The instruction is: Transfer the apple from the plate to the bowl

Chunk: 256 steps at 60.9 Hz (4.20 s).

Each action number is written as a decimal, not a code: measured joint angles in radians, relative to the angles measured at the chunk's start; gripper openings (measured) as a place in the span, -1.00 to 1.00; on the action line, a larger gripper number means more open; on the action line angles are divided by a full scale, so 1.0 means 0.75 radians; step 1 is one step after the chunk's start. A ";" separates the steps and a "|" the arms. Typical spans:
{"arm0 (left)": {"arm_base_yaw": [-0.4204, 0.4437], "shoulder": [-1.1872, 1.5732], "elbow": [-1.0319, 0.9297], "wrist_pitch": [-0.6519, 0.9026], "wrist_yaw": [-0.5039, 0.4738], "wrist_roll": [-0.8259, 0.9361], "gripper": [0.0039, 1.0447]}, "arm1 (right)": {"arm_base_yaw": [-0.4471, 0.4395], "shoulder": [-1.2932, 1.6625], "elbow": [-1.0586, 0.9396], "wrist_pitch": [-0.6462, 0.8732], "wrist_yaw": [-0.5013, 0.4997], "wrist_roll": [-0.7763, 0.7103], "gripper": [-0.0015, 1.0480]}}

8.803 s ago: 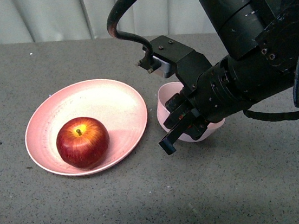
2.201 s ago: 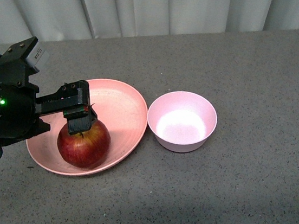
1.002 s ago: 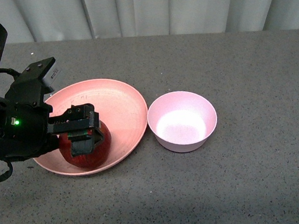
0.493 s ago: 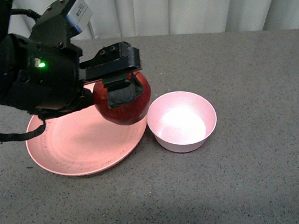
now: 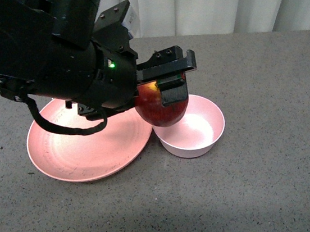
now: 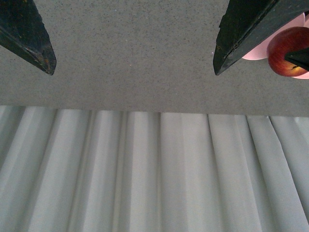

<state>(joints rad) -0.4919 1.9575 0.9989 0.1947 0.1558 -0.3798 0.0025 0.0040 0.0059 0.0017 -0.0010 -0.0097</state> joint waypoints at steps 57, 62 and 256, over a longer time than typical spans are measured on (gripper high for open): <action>0.068 -0.125 -0.165 0.187 -0.081 -0.060 0.88 | 0.000 0.000 0.000 -0.001 -0.001 0.000 0.82; 0.109 -0.210 -0.259 0.246 -0.130 -0.070 0.88 | 0.000 0.000 0.000 -0.001 -0.001 0.000 0.82; 0.653 -2.605 -1.307 -0.257 -0.208 0.496 0.83 | -0.001 0.000 0.000 -0.001 -0.001 0.000 0.82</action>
<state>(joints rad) -0.0025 0.0040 0.0185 0.0021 0.0002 -0.0074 0.0021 0.0040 0.0059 0.0013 -0.0013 -0.0097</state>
